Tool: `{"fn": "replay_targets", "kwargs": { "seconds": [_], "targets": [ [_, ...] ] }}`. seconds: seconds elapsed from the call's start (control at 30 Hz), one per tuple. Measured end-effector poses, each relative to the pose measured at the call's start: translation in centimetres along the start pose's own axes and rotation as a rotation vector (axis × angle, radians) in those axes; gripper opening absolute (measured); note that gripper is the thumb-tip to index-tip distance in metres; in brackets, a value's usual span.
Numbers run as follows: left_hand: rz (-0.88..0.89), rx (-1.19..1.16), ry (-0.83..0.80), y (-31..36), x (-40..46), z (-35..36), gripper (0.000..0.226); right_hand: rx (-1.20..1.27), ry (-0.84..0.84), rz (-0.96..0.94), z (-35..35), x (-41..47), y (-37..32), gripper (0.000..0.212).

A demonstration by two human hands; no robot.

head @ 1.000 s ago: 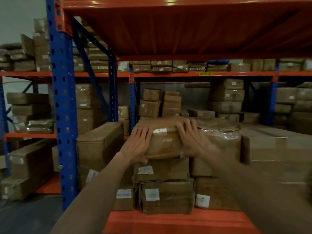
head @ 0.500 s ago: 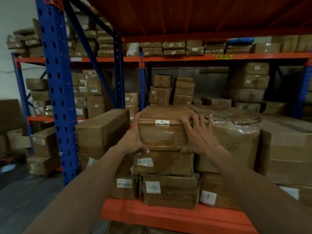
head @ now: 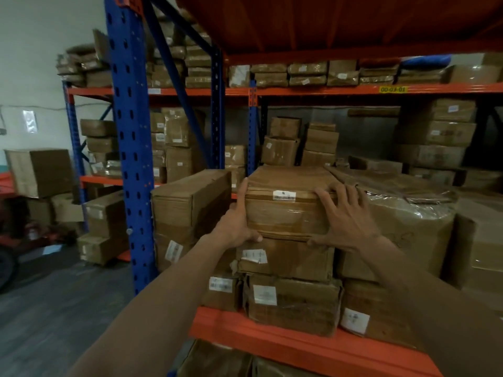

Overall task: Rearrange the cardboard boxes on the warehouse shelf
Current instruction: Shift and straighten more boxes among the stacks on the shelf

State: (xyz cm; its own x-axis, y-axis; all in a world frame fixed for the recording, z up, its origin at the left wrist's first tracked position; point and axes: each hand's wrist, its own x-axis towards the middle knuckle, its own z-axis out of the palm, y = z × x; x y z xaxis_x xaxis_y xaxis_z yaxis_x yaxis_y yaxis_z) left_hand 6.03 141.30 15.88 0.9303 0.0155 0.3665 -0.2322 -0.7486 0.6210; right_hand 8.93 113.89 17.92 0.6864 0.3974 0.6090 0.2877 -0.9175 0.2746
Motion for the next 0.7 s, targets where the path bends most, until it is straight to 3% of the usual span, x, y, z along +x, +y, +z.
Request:
{"fn": "replay_targets", "kwargs": {
  "seconds": [0.1,0.27,0.33,0.43,0.57,0.7],
  "targets": [
    [-0.011,-0.147,0.051,-2.1,-1.6,-0.8,0.150,-0.081,0.009,-0.029,-1.8,-0.1,-0.4,0.117],
    [-0.181,-0.157,0.676,-6.7,-3.5,-2.7,0.137,-0.066,0.116,-0.194,-5.6,2.8,-3.7,0.102],
    [-0.306,-0.069,0.816,-8.8,-3.9,-3.5,0.133,-0.098,0.145,-0.288,-6.7,5.0,-6.7,0.095],
    [-0.420,-0.004,0.729,-12.3,-4.1,-4.5,0.134,-0.077,0.155,-0.427,-6.9,7.9,-12.8,0.087],
    [-0.429,0.094,0.551,-15.6,-3.6,-4.7,0.130,-0.028,0.103,-0.567,-5.4,10.9,-21.9,0.087],
    [-0.401,0.169,0.559,-16.6,-2.7,-3.6,0.127,-0.044,-0.009,-0.559,-3.7,14.1,-28.6,0.101]
  ]
}}
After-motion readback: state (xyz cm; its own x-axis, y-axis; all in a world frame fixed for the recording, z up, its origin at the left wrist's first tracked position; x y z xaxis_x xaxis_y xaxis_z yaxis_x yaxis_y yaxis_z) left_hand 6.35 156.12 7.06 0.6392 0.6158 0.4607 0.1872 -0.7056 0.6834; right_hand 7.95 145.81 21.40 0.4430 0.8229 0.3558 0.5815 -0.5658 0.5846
